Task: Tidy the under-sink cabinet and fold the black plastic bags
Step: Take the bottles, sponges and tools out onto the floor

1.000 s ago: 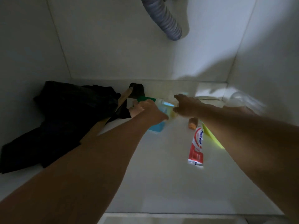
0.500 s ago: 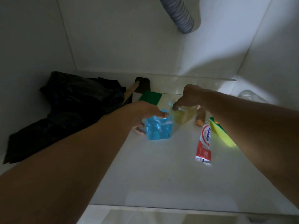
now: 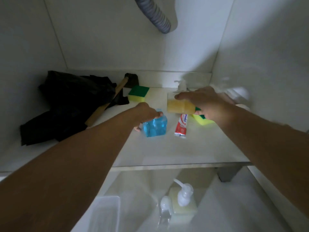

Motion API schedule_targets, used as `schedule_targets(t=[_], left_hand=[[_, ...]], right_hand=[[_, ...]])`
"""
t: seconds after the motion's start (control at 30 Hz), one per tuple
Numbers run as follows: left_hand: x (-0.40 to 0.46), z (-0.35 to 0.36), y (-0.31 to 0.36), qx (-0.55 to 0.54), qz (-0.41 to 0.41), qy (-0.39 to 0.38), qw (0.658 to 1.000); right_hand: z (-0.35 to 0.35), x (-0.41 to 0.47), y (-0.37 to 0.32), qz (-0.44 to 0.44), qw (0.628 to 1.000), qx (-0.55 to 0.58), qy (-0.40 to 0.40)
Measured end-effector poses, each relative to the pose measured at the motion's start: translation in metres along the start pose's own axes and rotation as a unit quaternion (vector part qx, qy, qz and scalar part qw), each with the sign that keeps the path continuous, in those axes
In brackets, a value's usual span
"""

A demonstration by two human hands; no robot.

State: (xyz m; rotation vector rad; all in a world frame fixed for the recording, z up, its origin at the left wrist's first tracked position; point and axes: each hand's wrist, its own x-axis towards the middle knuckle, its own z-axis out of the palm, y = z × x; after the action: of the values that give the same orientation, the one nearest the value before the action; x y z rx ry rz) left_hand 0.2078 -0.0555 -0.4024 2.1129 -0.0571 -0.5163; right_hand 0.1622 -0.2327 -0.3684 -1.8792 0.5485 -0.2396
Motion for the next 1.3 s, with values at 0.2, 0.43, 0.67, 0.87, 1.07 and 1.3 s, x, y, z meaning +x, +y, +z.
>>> schedule_targets(t=[0.2, 0.43, 0.67, 0.87, 1.07, 1.3], left_hand=[[-0.028, 0.004, 0.006, -0.010, -0.069, -0.009, 0.998], [-0.051, 0.023, 0.005, -0.047, -0.068, -0.040, 0.996], [-0.066, 0.037, 0.000, -0.072, -0.083, -0.041, 0.993], [-0.075, 0.040, -0.007, -0.127, -0.062, -0.052, 0.989], [-0.083, 0.043, -0.019, -0.101, -0.016, -0.063, 0.993], [-0.111, 0.026, -0.040, 0.026, 0.056, -0.050, 0.997]], right_hand=[[-0.020, -0.047, 0.029, 0.010, 1.000, -0.009, 0.012], [-0.027, -0.081, 0.063, 0.018, 0.999, -0.027, 0.026], [-0.021, -0.097, 0.081, -0.008, 0.998, -0.038, 0.049], [-0.018, -0.105, 0.088, 0.002, 0.998, -0.031, 0.047], [-0.021, -0.116, 0.094, 0.022, 0.999, -0.037, 0.020], [-0.028, -0.142, 0.081, 0.018, 0.996, -0.084, -0.007]])
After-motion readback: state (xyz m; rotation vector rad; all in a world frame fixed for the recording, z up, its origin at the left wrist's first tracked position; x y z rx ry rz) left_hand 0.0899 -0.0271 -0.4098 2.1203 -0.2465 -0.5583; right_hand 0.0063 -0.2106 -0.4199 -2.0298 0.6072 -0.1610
